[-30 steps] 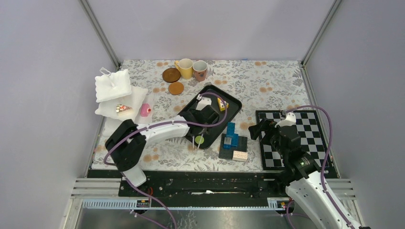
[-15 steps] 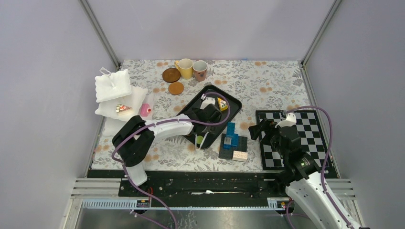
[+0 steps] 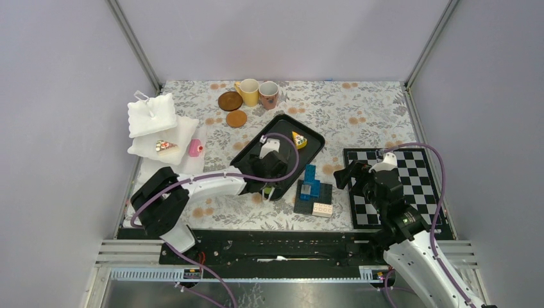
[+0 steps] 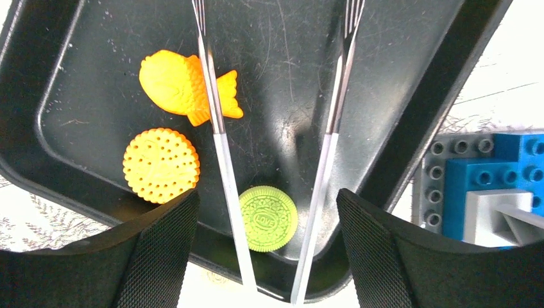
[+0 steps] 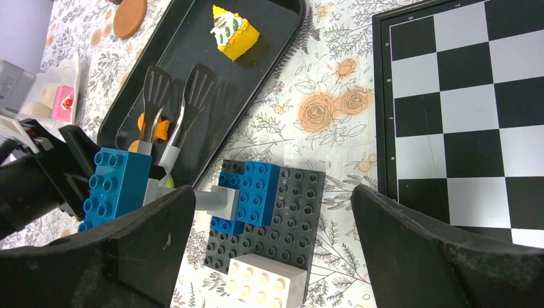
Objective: Serve the afternoon tea
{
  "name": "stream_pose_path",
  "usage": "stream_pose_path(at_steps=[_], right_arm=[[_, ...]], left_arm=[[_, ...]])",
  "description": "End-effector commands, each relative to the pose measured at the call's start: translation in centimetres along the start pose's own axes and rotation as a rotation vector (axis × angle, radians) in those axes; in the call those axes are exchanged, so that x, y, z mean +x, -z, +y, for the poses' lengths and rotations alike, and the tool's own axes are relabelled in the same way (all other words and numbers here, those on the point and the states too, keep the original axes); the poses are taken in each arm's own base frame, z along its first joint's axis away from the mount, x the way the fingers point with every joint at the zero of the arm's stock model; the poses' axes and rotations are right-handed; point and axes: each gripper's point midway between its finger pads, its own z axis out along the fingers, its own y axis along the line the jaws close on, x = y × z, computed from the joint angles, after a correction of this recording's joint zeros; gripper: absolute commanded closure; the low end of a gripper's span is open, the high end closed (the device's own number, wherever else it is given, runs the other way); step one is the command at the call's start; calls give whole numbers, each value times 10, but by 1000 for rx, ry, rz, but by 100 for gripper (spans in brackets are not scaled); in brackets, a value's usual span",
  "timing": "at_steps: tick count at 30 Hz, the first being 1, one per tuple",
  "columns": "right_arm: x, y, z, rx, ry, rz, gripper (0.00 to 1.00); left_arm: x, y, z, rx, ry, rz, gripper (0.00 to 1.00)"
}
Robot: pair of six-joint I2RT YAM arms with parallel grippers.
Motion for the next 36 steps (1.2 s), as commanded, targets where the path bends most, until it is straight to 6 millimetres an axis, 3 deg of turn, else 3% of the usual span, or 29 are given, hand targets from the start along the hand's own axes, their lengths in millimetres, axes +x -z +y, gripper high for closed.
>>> stream_pose_path(at_steps=[1,16,22,30,36], right_arm=[[-7,-1,3,-7,-5,-37,2],[-6,-1,2,-7,-8,-38,2],[-4,-1,1,-6,-6,-30,2],[-5,-1,2,-9,-6,-33,2],[-5,-1,2,-10,-5,-31,2]], left_arm=[[-9,-7,-7,12,56,-106,23],[4,-29,-4,-112,-17,-229,25],[9,-34,-3,-137,-28,-242,30],[-11,-8,-10,-104,9,-268,43],[-32,17,-32,13,7,-234,44]])
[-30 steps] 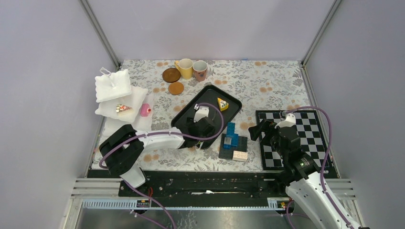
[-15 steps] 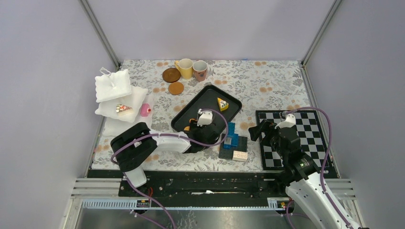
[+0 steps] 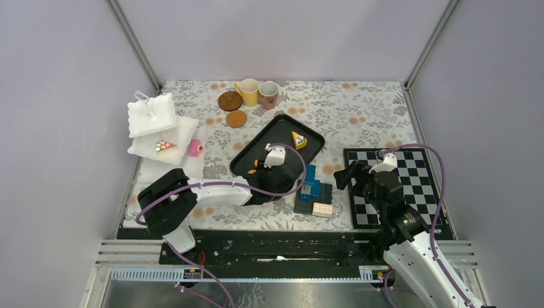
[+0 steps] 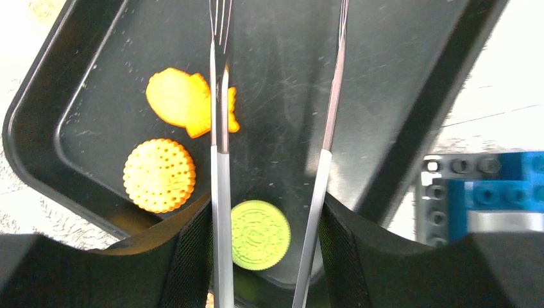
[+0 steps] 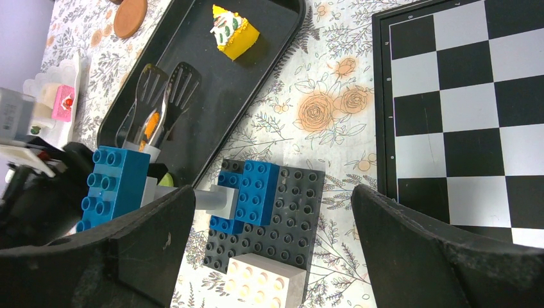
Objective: Serve the afternoon tea
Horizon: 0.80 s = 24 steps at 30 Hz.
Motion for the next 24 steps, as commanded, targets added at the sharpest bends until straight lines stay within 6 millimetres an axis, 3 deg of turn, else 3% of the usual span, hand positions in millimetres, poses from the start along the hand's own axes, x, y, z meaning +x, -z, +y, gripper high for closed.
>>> stream_pose_path(at_steps=[1,8,14,20,24], right_arm=[[-6,-1,3,-7,-3,-29,2],[-6,-1,3,-10,-5,-30,2],[-6,-1,3,-9,-5,-29,2],[-5,-1,3,-10,-5,-30,2],[-5,-1,2,-7,-4,-29,2]], left_arm=[[-51,27,-27,141,70,-31,44],[-84,39,-41,310,186,51,44],[-108,28,-54,305,306,99,42],[-109,14,-72,275,406,174,42],[-104,9,-67,229,481,179,41]])
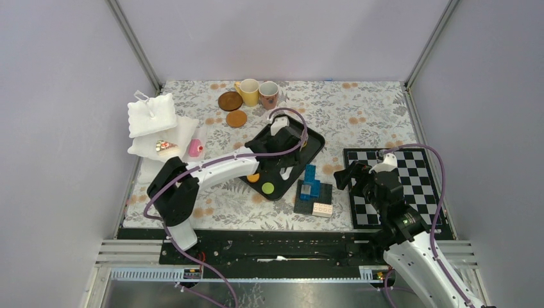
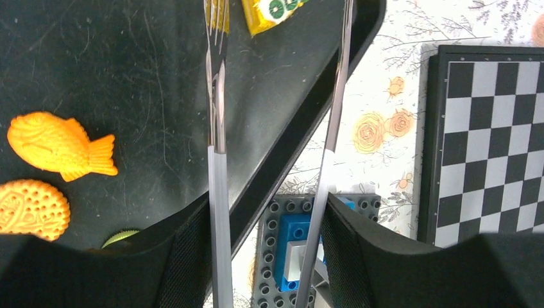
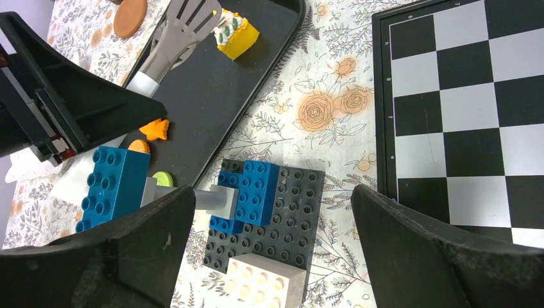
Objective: Serve the afternoon tea
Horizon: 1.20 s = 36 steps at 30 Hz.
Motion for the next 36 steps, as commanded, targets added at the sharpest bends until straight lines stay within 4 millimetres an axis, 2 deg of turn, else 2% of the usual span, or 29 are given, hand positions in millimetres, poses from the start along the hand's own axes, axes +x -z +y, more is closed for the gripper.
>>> stream_pose_path(at_steps=[1,13,22,25,32,36], right_arm=[[-5,-1,2,-6,-6,-30,2],[-3,-3,1,-9,-11,-29,2],[-3,-3,1,-7,-12,-31,2],[-2,-3,0,-7,-12,-32,2],[-3,-3,1,-11,-12,-35,2],[-2,-3,1,-11,-11,-33,2]], left_arm=[[-7,4,-5,-6,136,-17,41],[5,-20,-9,-22,129,6,35],[-2,-23,-12,-9,37,-30,35],[-3,-26,-13,-8,26,-31,31],[-3,-42,-10,-70,19,-31,30],[-2,-43,-9,-81,18,-32,29]])
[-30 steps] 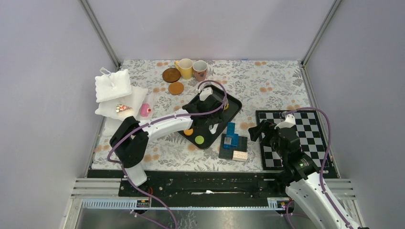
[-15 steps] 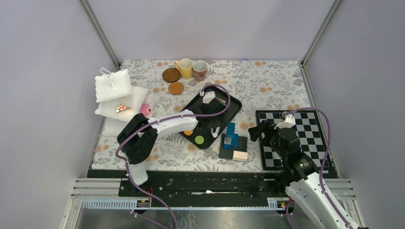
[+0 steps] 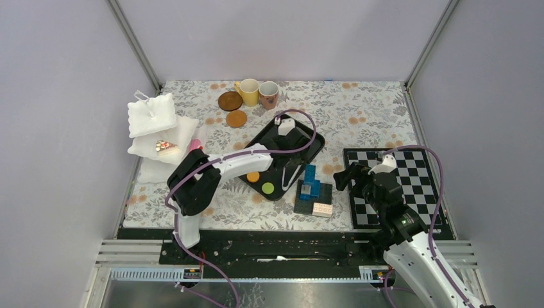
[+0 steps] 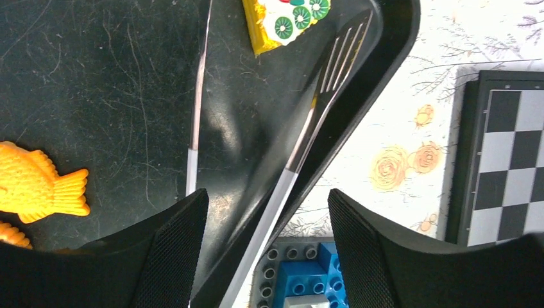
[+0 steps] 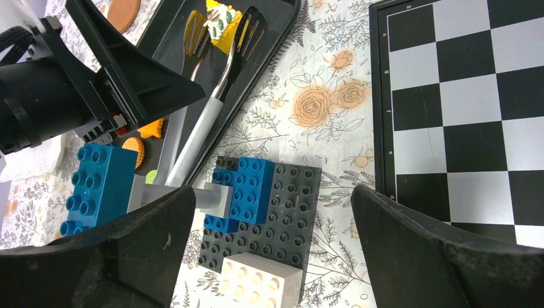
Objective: Serve the afternoon tea
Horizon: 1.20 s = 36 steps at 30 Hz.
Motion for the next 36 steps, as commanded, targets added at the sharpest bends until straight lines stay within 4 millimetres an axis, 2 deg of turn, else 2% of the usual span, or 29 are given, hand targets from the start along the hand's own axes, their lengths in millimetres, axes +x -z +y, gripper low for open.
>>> stream_pose_path(at_steps=[1,6,10,15,19,23,29,33,36], right_arm=[[-10,0,6,-19,-8,-40,2],[-10,0,6,-18,-5,-41,2],[-10,0,7,-23,-6,-41,2],[-9,0,7,-26,-4,-35,2],[-8,0,7,-27,-7,-36,2],[-7,0,7,-27,-8,-31,2],[-7,-1,6,-23,-11,-33,2],[-7,-1,6,-24,-10,-32,2],[-7,-1,5,-20,-10,-33,2]], left_arm=[[-12,3,-6,-3,-5,-42,27],[-2,19,2,30,-62,-51,17],[-1,36,4,125,-92,-87,10],[2,38,22,97,-226,-99,4],[3,33,28,81,-350,-93,1],[3,20,51,-60,-436,-73,1],[20,-4,53,-73,-473,-7,1],[24,-16,54,-99,-456,-2,7],[26,-22,57,-127,-449,-3,18]])
